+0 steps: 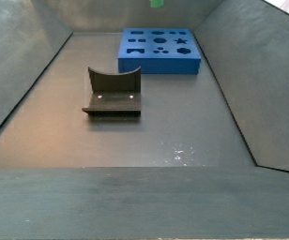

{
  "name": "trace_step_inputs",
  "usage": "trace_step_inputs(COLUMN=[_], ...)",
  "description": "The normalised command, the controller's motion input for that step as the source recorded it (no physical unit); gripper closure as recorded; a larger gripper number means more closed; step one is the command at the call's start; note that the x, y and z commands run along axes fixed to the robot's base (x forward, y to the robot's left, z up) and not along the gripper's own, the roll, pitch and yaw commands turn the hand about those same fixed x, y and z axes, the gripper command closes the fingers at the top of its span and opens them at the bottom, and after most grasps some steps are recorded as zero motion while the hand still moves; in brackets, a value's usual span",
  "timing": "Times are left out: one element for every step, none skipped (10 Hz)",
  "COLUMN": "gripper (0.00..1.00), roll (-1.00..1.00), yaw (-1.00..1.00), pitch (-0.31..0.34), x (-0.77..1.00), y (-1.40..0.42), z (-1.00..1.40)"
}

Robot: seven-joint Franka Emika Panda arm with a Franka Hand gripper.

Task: Pick up the oval object. Move up. Move to above the board. Insert the oval object.
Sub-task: Insert the oval object.

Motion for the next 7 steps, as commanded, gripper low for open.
trace_step_inputs(gripper=[1.00, 1.00, 1.00, 1.00, 1.00, 1.00, 1.00], roll=[0.00, 0.05, 0.08, 0.07, 0.05, 0.02, 0.01], yaw=[-0.79, -0.61, -0.75, -0.83, -0.89, -1.00, -1.00], pitch=[-0.029, -0.061, -0.067, -0.051, -0.036, -0.031, -0.037], x=[0.26, 0.35, 0.19, 0.11, 0.07, 0.01, 0.00], y=[-0.09, -0.34, -0.35, -0.32, -0.23, -0.01, 0.00], z=[-0.13, -0.15, -0.20, -0.19, -0.20, -0.28, -0.29])
